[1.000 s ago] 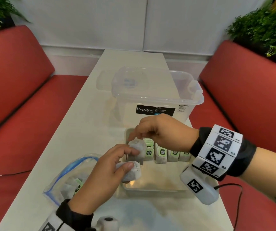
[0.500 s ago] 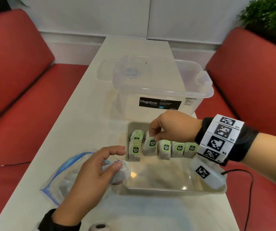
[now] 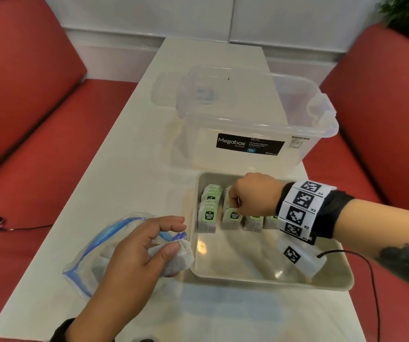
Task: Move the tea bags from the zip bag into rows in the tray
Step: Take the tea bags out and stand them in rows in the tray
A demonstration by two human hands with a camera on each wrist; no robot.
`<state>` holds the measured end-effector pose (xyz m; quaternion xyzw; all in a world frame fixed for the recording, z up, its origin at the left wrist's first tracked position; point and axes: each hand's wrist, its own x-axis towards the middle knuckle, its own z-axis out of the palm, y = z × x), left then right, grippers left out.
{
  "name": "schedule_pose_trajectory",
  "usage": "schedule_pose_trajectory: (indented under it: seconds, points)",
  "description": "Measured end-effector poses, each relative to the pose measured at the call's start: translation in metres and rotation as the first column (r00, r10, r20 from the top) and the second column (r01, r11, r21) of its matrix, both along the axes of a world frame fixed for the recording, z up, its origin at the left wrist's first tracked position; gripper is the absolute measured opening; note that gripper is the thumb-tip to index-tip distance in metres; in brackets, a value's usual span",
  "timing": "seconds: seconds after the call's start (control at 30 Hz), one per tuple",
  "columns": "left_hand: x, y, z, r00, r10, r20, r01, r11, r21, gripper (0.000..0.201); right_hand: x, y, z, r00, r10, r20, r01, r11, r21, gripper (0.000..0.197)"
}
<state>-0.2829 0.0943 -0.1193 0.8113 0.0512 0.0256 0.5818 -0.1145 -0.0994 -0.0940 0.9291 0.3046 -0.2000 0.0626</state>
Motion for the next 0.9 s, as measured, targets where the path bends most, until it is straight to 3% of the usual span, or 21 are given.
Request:
schedule_pose_trajectory:
  seconds: [0.27,0.5,0.6,0.77,0.9]
  points:
    - [0.001,0.0,-0.002,1.0,-0.024,-0.017,0.023,0.999,-0.028,0.038,-0.001,0.001,-0.005,1.0,-0.01,0.008,0.01,1.0,0.007,0.019]
    - [0.002,-0.005,-0.003,0.996,-0.029,-0.08,0.012,0.978,-0.206,0.037,0.0,0.001,-0.006,0.998,-0.032,0.056,0.031,0.999,0.016,0.012]
    - [0.005,-0.007,-0.002,0.996,-0.024,-0.081,0.008,0.981,-0.193,0.04,0.001,-0.001,-0.002,0.995,-0.057,0.087,0.053,0.997,0.05,0.015]
    - [0.012,-0.006,0.003,0.998,-0.023,-0.053,0.017,0.994,-0.112,0.044,-0.018,-0.001,0.017,0.994,-0.011,0.105,-0.026,0.938,0.345,0.014]
    - [0.019,-0.012,0.011,0.998,0.049,-0.047,-0.059,0.965,-0.257,0.041,-0.057,0.006,0.035,0.963,0.237,0.132,-0.267,0.742,0.615,0.022]
